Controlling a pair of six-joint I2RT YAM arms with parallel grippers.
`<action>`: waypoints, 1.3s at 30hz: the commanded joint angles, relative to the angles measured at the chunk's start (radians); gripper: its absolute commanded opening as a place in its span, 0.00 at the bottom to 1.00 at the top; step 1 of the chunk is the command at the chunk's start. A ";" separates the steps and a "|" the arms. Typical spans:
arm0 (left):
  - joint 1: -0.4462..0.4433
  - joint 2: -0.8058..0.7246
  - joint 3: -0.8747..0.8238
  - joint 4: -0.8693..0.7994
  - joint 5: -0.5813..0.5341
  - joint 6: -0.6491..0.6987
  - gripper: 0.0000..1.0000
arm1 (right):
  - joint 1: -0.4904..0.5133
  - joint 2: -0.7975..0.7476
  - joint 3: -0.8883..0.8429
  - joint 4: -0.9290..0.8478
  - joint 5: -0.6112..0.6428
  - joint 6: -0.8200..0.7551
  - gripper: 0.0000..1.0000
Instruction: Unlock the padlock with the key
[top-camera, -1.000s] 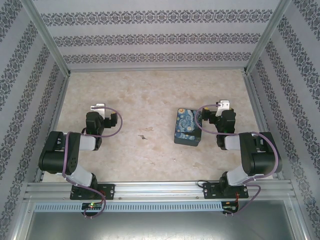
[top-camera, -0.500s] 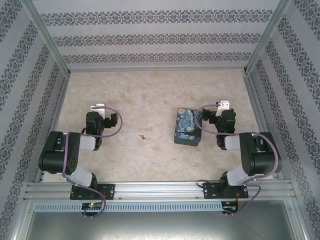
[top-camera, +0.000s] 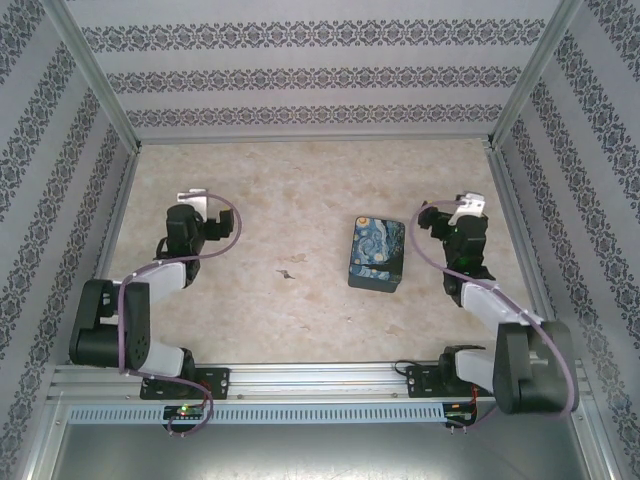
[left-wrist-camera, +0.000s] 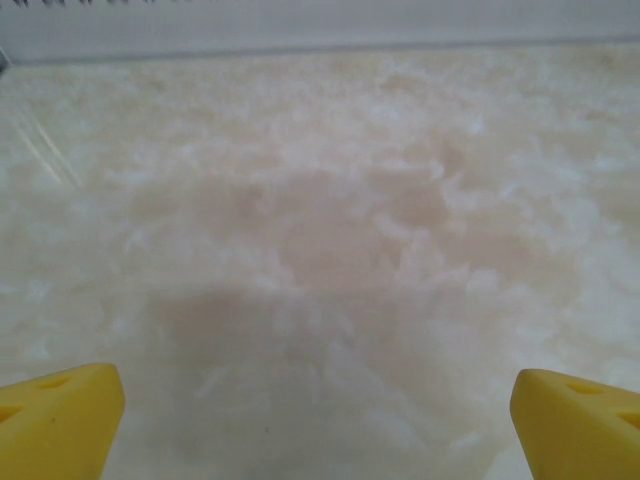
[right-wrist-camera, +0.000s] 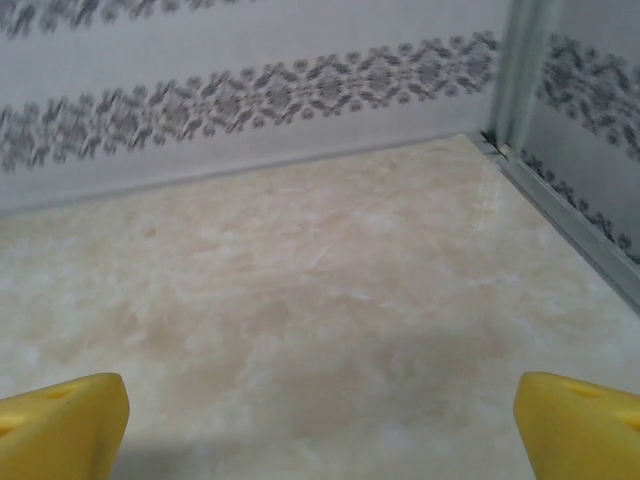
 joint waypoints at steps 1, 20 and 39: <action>0.014 -0.076 0.060 -0.205 0.028 -0.045 1.00 | -0.051 -0.064 0.068 -0.275 -0.132 0.233 0.98; -0.056 -0.330 0.220 -0.761 0.266 -0.600 1.00 | 0.150 -0.229 -0.015 -0.745 -0.350 0.603 0.85; -0.348 -0.103 0.382 -0.787 0.164 -0.635 1.00 | 0.669 0.332 0.436 -0.499 -0.309 0.761 0.86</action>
